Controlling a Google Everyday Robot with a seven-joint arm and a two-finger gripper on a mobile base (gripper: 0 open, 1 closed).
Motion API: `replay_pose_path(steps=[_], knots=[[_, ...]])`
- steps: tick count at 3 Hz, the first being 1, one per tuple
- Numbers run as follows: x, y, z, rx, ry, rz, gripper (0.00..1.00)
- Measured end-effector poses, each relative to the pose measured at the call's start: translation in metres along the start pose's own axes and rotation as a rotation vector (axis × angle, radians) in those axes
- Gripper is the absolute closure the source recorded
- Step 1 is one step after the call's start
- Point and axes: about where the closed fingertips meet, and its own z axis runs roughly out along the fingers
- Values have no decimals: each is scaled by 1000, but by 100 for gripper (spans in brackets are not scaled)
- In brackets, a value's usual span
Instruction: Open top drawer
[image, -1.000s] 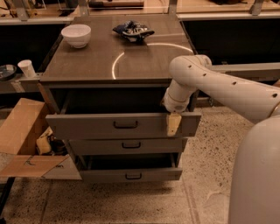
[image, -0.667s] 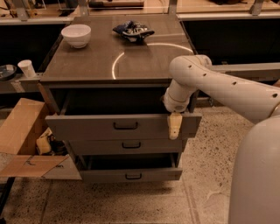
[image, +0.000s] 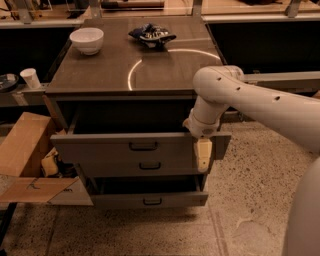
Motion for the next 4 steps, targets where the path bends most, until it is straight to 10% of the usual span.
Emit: replay_pose_path(steps=[3,4], knots=[[-3,96,-31,-39,49,37,73],[-3,97,-32,-38,49,37,69]])
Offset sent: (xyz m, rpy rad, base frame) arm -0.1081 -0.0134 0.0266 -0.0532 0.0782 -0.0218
